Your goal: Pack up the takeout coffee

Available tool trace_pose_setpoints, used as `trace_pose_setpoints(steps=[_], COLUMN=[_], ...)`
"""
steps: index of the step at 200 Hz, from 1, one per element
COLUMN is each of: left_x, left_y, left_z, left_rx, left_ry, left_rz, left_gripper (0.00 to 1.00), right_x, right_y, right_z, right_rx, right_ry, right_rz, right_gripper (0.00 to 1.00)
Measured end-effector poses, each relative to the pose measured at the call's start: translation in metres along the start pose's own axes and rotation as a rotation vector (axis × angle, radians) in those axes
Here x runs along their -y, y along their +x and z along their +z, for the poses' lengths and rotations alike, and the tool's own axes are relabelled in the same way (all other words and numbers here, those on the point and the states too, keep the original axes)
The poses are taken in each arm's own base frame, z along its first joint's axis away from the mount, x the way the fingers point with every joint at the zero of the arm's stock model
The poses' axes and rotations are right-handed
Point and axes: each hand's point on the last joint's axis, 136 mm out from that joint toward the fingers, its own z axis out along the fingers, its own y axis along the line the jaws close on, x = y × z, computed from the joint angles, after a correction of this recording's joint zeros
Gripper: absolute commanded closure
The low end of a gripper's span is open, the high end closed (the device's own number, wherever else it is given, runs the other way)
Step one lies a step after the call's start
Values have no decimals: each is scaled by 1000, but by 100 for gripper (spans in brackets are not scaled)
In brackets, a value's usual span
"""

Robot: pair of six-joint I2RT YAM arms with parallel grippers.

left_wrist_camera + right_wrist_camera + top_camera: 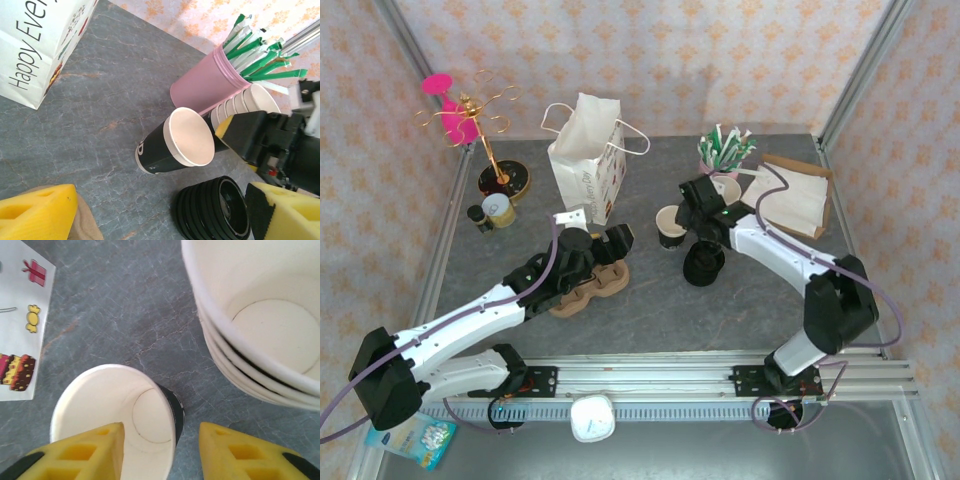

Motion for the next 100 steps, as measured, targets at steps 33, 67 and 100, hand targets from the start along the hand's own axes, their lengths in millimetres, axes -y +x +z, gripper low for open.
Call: trace_pose_setpoints(steps=[33, 67, 100], left_x=[6, 9, -2], left_y=[0, 3, 17], left_z=[-3, -8, -8], left_rx=[-13, -28, -62], left_ry=[27, 60, 54], left_rz=[-3, -5, 2], left_gripper=[12, 11, 10], right_x=[1, 9, 25], right_y=[-10, 6, 48], right_z=[-43, -68, -51], right_rx=[33, -2, -141], right_ry=[-51, -95, -56], right_rz=[-28, -86, -171], right_gripper=[47, 43, 50])
